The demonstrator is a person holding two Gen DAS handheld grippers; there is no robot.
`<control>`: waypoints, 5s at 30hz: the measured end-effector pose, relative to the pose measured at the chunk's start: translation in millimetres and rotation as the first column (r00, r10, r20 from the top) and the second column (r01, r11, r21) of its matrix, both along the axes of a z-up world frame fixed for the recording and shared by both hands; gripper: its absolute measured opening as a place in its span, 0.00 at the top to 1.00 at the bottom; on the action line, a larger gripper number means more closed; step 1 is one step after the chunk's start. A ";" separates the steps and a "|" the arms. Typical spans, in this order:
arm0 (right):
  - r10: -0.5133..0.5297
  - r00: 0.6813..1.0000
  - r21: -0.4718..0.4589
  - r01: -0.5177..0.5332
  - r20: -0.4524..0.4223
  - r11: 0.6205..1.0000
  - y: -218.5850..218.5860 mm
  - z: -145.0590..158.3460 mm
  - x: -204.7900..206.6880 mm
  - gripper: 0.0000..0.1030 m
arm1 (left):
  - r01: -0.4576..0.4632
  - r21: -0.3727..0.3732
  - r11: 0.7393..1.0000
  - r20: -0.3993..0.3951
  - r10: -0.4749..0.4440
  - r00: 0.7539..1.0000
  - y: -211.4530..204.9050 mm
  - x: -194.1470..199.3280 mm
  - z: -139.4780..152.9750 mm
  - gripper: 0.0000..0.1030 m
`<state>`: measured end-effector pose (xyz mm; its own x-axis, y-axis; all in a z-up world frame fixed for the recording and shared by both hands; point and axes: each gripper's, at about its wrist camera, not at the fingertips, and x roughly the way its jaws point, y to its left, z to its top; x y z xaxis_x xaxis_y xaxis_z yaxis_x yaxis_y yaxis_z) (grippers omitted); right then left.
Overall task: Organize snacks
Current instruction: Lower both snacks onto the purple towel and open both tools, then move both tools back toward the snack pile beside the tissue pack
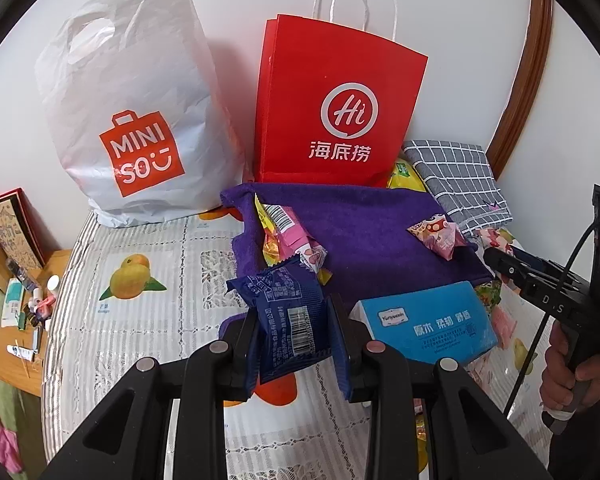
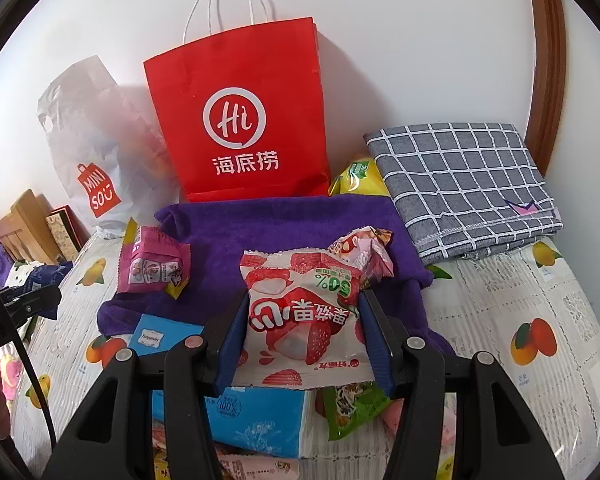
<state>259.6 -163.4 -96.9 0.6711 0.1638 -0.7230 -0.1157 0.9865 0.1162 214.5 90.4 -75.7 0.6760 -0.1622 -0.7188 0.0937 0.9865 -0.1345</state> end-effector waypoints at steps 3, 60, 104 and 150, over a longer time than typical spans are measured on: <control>0.001 1.000 -0.002 -0.001 0.000 1.000 0.3 -0.8 2.4 0.48 | -0.001 0.001 1.000 0.000 0.001 1.000 -1.1 2.4 0.5 0.73; 0.056 0.998 0.027 -0.057 0.026 0.998 6.0 -24.0 55.8 0.48 | -0.027 -0.009 1.000 -0.058 0.026 0.998 -14.2 44.1 -2.8 0.73; -0.005 0.990 -0.061 -0.004 -0.139 0.998 -18.1 -68.3 77.1 0.47 | 0.031 0.009 0.999 -0.164 -0.029 0.986 -73.4 127.5 -58.0 0.71; -0.112 0.992 -0.074 0.107 -0.057 0.991 -93.5 -13.6 -67.5 0.27 | -0.068 -0.025 0.997 -0.125 0.065 0.990 -29.0 -38.0 -9.6 0.46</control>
